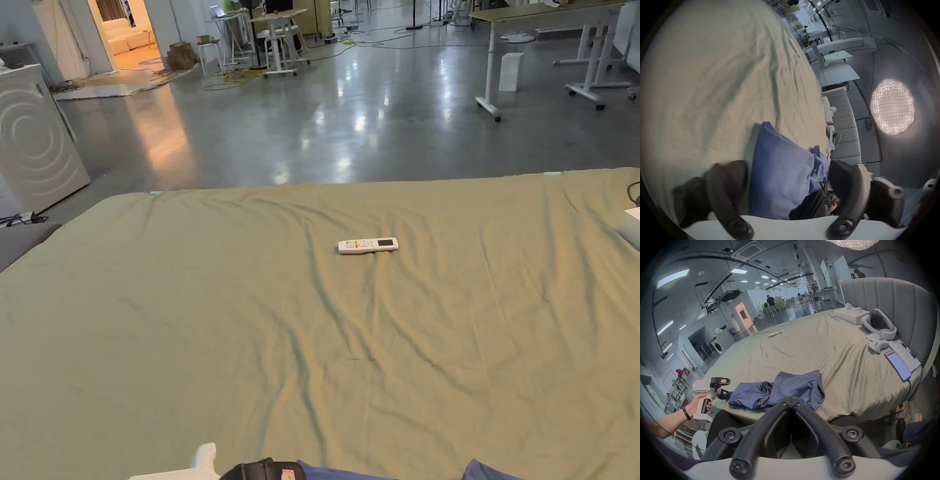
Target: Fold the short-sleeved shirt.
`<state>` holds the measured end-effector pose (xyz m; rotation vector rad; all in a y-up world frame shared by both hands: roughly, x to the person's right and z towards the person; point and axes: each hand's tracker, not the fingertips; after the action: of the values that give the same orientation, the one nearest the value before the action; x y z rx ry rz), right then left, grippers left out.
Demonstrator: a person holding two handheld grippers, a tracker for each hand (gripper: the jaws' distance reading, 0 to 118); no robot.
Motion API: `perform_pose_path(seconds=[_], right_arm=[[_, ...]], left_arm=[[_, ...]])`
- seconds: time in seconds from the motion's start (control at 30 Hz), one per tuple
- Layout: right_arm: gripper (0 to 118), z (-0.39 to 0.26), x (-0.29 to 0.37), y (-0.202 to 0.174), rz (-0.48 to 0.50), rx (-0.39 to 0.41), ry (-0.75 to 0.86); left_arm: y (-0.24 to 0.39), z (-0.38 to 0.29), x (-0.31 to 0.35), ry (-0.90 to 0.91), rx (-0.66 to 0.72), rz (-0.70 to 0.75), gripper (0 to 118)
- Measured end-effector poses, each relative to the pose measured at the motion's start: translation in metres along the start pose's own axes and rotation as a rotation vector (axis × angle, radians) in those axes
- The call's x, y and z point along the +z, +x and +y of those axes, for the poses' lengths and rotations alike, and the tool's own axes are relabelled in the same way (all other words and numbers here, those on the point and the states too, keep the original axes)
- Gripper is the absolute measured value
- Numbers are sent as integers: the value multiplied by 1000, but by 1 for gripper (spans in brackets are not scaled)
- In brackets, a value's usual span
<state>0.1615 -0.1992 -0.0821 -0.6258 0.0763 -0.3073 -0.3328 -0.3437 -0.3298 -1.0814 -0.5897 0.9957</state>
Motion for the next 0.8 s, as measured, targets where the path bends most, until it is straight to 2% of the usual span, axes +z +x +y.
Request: perform_pose_path(seconds=[0.1, 0.17, 0.2, 0.23, 0.27, 0.3, 0.33, 0.4, 0.63, 0.73, 0.8], right_arm=[[0, 1, 2, 0, -27, 21, -2], [0, 2, 4, 1, -33, 21, 0], [0, 3, 6, 2, -33, 16, 3], [0, 3, 6, 3, -30, 9, 2], [0, 3, 5, 4, -27, 1, -1], [0, 3, 5, 4, -29, -1, -4], [0, 3, 5, 4, -36, 0, -6], [0, 3, 6, 3, -47, 9, -6], [0, 3, 4, 0, -25, 10, -5], [0, 1, -1, 1, 0, 8, -11], [0, -1, -6, 3, 19, 2, -14]], left_arm=[[0, -5, -28, -2, -8, 75, 76], [1, -5, -33, 10, -28, -5, 74], [0, -4, -36, 6, 18, -34, 70], [2, -8, -39, -19, 49, -49, 58], [4, -10, -43, -28, 33, -39, 24], [10, -14, -46, -16, -29, 50, 20], [12, -16, -48, -7, -48, 103, 20], [6, -14, -40, 17, 20, -1, 20], [28, -9, 40, 203, -10, 10, 20], [34, 1, 91, 254, -66, 85, 20], [61, 4, 120, 256, -174, 233, 20]])
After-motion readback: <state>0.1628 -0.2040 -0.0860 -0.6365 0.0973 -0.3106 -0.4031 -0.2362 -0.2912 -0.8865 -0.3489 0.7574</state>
